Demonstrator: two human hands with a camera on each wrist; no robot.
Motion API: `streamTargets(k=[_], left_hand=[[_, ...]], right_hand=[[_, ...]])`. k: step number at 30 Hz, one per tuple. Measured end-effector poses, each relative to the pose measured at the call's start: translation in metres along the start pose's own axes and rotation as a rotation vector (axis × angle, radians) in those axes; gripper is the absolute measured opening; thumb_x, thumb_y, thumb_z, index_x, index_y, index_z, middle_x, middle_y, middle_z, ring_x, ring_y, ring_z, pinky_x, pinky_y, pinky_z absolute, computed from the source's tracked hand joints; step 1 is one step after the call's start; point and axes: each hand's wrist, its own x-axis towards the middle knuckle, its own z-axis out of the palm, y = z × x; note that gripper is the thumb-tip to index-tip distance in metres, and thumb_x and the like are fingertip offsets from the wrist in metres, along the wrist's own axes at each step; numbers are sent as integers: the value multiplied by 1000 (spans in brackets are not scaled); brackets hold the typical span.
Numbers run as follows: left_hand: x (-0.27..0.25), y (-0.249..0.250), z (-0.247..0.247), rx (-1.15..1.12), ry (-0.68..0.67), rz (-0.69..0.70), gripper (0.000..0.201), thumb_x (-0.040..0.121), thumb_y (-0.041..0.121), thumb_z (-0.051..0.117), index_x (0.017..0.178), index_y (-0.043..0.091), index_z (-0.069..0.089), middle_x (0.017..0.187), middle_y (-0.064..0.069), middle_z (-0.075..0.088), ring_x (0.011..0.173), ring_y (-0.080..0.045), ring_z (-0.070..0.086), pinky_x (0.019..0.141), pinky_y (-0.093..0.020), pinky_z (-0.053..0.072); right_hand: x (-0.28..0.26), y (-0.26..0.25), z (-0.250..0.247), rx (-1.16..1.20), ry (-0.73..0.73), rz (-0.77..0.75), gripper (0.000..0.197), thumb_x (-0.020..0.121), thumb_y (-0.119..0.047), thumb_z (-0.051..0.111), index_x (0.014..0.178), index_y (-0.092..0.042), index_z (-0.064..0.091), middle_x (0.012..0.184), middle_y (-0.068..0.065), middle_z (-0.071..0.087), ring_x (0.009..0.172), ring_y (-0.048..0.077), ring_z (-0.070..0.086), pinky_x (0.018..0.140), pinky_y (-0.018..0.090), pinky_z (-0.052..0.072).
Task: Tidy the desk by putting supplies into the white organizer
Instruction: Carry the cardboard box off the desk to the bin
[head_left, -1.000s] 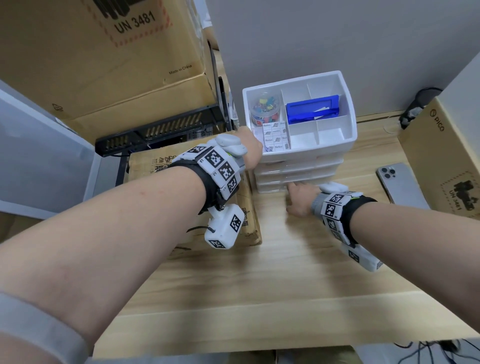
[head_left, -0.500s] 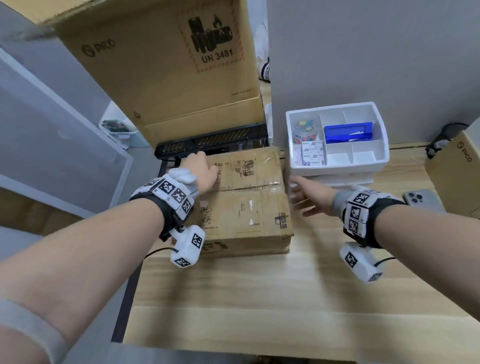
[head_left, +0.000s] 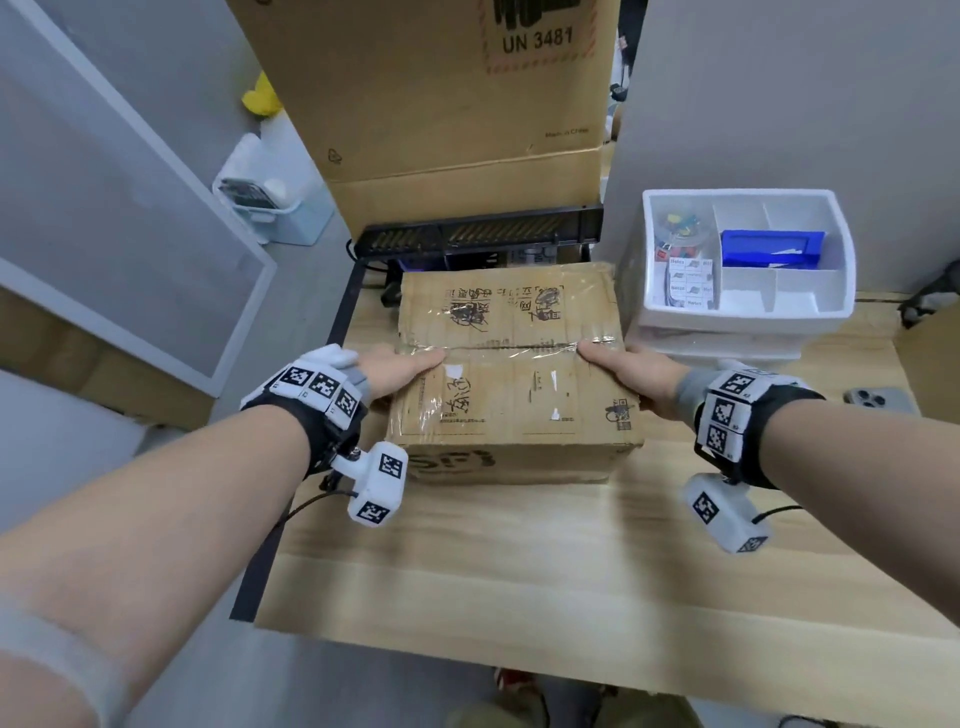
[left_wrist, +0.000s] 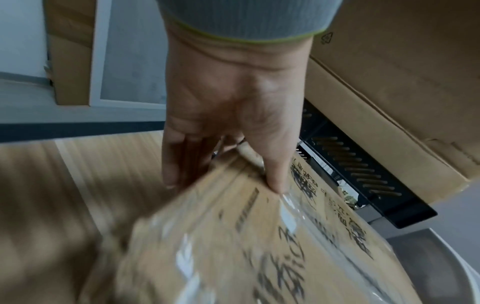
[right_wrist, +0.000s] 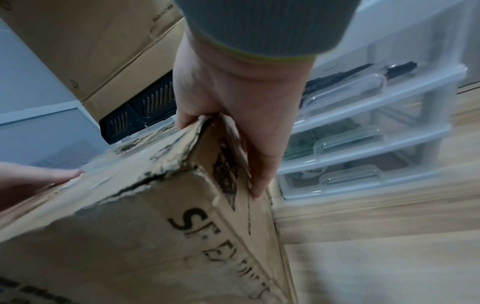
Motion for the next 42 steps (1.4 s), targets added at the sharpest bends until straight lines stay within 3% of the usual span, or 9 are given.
streamTargets(k=[4,8,13,21,25,28,31,36,42], left_hand=[[-9,-10,-16,100,-215,-89,69,74,68,72,119,16,65,113,-8,73,104,-24,68,86,-37,56],[-15,-33,-17,156,-352,-108,74,73,75,66,121,18,67,119,-10,71,109,-23,66,99,-41,52],[-15,-45,0,-82,-358,-94,66,82,64,65,121,11,65,114,-14,71,98,-26,63,100,-43,52],[-8,-51,10,-247,-352,-94,52,87,51,67,119,10,65,96,-7,75,78,-18,71,71,-32,60],[-7,-54,9,-286,-353,-81,59,86,52,69,125,8,64,106,-11,73,84,-21,71,80,-35,60],[-12,-53,7,-304,-359,-75,55,86,51,69,122,10,65,104,-9,73,90,-22,69,95,-42,54],[-17,-58,3,-311,-366,-69,57,83,50,72,122,9,65,116,-15,72,106,-30,67,105,-49,48],[-32,-78,-16,-312,-338,-50,82,58,58,82,123,12,66,119,-16,71,116,-33,65,104,-50,49],[-60,-113,-44,-417,-218,-52,75,62,53,85,122,14,64,106,-10,76,102,-26,73,96,-47,55]], right_hand=[[-4,0,-3,-72,-41,16,80,60,-66,78,122,-18,60,105,6,76,96,26,74,93,51,56],[-13,7,-1,-149,-106,39,63,72,-59,76,121,-22,59,106,5,76,97,24,73,90,46,58],[-15,15,11,-66,-172,21,74,65,-59,77,126,-24,55,108,7,76,100,27,73,95,49,55],[-9,20,9,14,-102,8,81,60,-54,85,125,-16,54,105,9,76,95,28,74,89,49,58],[-6,18,8,8,-107,52,96,52,-57,90,130,-15,53,109,11,75,97,30,74,88,50,58],[-13,9,12,17,-164,66,79,64,-55,83,128,-16,59,110,12,74,101,32,72,91,49,57],[-19,1,21,0,-201,91,62,76,-55,75,123,-15,63,111,14,74,104,34,71,95,51,54],[-24,-8,48,-22,-205,108,71,68,-56,80,123,-14,63,110,15,74,100,34,72,87,48,58],[-33,-30,92,-76,-227,91,46,84,-51,69,112,-15,66,94,12,77,79,29,74,74,40,59]])
